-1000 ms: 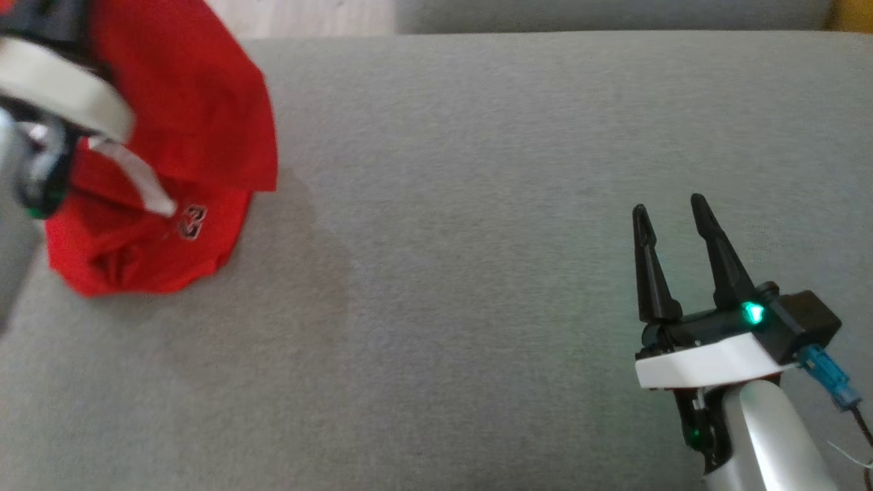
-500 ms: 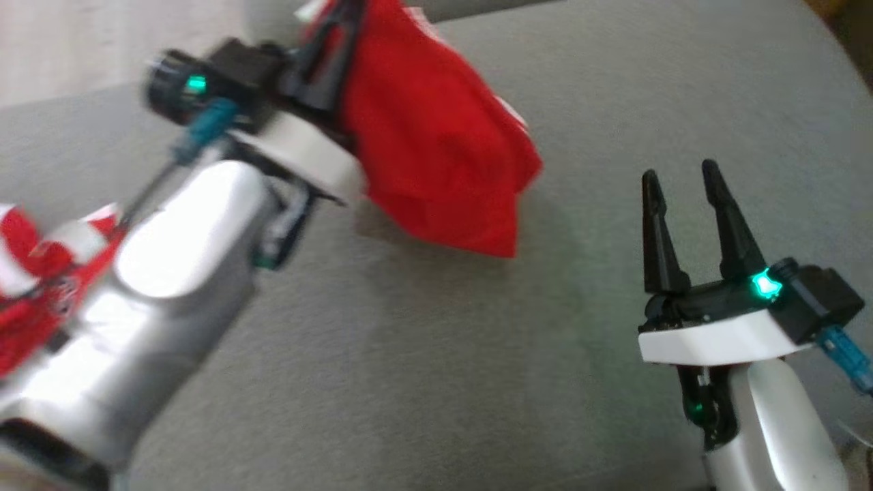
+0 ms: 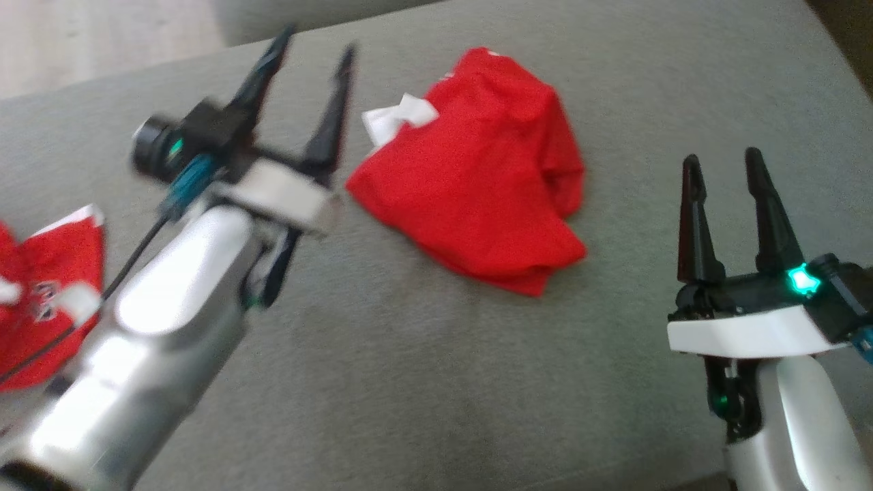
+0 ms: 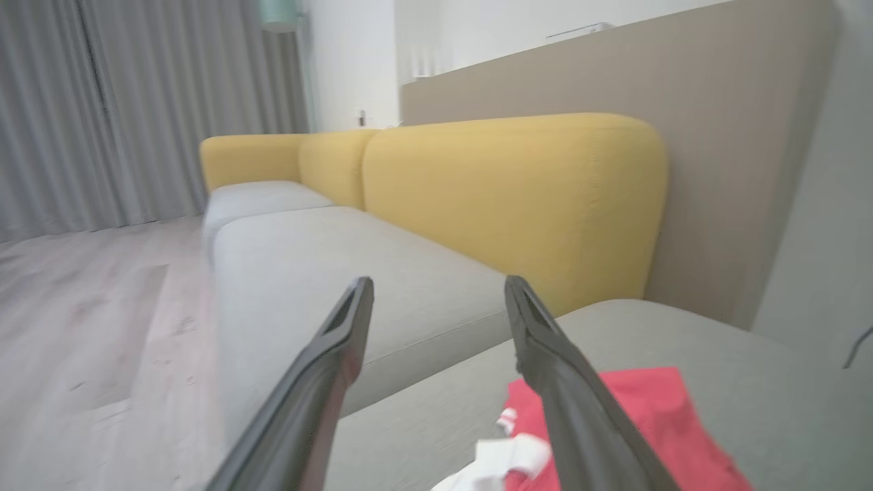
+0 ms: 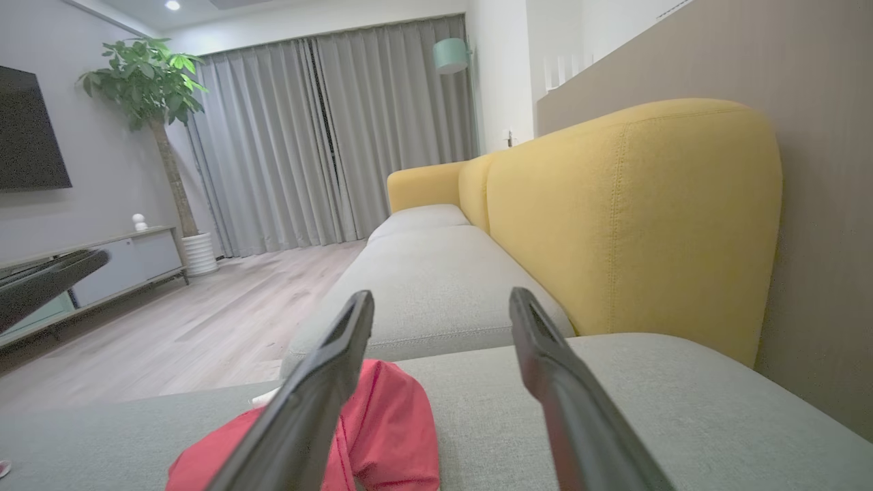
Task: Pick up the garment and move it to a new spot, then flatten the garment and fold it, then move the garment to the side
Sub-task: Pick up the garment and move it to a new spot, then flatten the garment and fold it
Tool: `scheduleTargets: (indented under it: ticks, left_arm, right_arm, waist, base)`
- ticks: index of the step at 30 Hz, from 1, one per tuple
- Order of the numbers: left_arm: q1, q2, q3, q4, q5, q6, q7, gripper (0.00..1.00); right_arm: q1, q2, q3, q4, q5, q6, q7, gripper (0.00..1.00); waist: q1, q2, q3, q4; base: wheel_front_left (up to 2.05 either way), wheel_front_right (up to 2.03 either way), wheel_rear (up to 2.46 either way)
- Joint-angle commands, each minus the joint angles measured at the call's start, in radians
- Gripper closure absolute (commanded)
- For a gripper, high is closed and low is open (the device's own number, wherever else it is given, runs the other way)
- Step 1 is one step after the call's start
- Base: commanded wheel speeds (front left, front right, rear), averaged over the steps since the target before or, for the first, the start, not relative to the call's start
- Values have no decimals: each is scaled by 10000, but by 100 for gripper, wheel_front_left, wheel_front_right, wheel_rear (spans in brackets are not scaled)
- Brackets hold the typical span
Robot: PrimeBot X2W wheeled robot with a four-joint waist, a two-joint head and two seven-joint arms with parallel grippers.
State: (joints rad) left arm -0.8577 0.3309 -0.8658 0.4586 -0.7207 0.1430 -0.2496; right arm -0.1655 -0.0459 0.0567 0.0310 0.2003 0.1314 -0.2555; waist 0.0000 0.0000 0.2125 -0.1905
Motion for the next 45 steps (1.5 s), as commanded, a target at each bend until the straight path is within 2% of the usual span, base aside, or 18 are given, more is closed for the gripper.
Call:
scheduleTargets:
  ticks: [1,5,9,14,18,21,22,27,29,34,39,43,44,45]
  left_arm:
    - [3,460,529,-330,8,58,-98,0]
    - [1473,932,1408,-1251,420,157,-116,0]
    - [3490,942,2463,-2335,976,118,-119,0]
    - [5897,264,3880,-3316,1728,95,-120,0]
    - [6988,-525,4884,-3710,2309,-238,-121,0]
    - [7210,-983,5264,-3719,2773,-673,-121,0]
    - [7210,-983,5264,-3719,2773,-673,-121,0]
    - [6967,-1486,5422,-3443,3525,-1392,-121,0]
    - [6852,-1846,5562,-3275,3771,-1734,-121,0]
    - [6761,-2256,5724,-2964,4091,-2185,-121,0]
    - [6661,-2518,5923,-2782,4255,-2426,-122,0]
    - [6664,-2636,6049,-2698,4362,-2545,-122,0]
    - [6668,-2657,6074,-2674,4387,-2567,-122,0]
    - [6672,-2676,6097,-2643,4410,-2586,-122,0]
  right_arm:
    - [55,-43,141,-337,-108,-7,-63,0]
    - [301,-43,-2,-246,-306,-7,-63,0]
    - [598,-43,-96,-96,-496,-7,-63,0]
    - [961,-43,-142,152,-588,-7,-63,0]
    - [1078,-43,-206,267,-660,-7,-63,0]
    - [971,-43,-316,364,-790,-7,-63,0]
    - [971,-43,-316,364,-790,-7,-63,0]
    - [152,-43,-524,863,-1288,-7,-63,0]
    - [-737,-43,-805,1813,-1357,-7,103,0]
    - [-2489,-43,-1550,3681,-1701,-7,1111,0]
    - [-3632,-43,-2209,5315,-1858,-7,1881,0]
    - [-4110,-43,-2187,6159,-1780,-7,2161,0]
    - [-4195,-43,-2134,6275,-1729,-7,2113,18]
    - [-4269,-43,-2089,6344,-1700,-7,1997,82]
  waist:
    - [0,0,-218,587]
    - [0,0,-482,1359]
    - [0,0,-821,2046]
    - [0,0,-1119,2559]
    - [0,0,-1176,2777]
    - [0,0,-1118,2962]
    - [0,0,-1118,2962]
    - [0,0,-747,3350]
    - [0,0,-454,3628]
    - [0,0,-96,4086]
    - [0,0,96,4437]
    - [0,0,121,4530]
    - [0,0,111,4538]
    - [0,0,88,4538]
  base:
    - [0,0,0]
    - [0,0,0]
    - [0,0,0]
    - [0,0,0]
    - [0,0,0]
    - [0,0,0]
    - [0,0,0]
    - [0,0,0]
    - [0,0,0]
    - [0,0,0]
    - [0,0,0]
    - [0,0,0]
    - [0,0,0]
    - [0,0,0]
